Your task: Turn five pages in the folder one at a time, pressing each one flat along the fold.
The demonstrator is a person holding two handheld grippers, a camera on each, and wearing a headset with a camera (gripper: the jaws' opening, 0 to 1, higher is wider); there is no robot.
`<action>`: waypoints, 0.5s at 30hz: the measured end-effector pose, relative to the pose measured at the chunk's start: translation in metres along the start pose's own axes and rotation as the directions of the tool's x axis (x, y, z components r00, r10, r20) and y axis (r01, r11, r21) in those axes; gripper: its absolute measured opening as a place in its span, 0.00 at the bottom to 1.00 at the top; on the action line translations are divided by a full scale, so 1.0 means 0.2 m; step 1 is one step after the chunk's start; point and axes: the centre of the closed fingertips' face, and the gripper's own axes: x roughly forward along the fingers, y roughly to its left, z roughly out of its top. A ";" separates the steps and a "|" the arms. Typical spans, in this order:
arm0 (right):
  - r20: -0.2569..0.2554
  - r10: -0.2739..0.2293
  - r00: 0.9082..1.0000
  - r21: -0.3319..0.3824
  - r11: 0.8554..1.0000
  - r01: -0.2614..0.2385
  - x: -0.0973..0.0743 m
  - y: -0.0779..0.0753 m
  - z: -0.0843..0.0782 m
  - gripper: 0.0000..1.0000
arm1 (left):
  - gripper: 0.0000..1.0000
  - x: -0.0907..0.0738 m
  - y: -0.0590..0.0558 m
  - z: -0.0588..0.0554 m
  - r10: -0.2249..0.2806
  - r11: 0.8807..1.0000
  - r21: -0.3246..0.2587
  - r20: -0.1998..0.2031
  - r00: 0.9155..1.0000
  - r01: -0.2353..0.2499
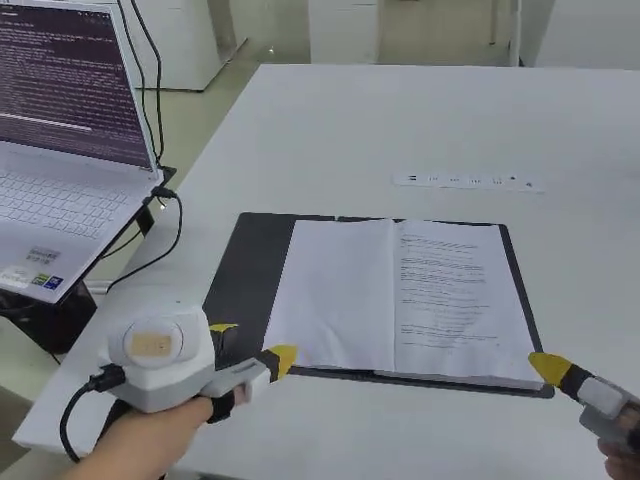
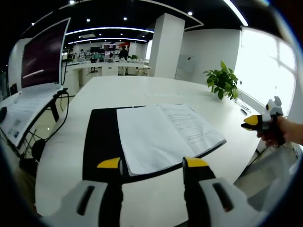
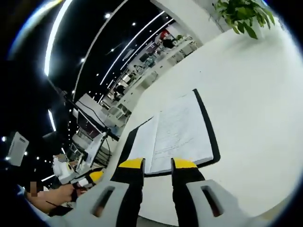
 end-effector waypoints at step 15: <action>0.055 -0.099 0.994 -0.288 0.951 0.111 -0.04 -0.07 0.06 0.91 | 0.97 -0.14 -0.02 0.05 0.034 0.999 0.027 0.016 0.999 -0.034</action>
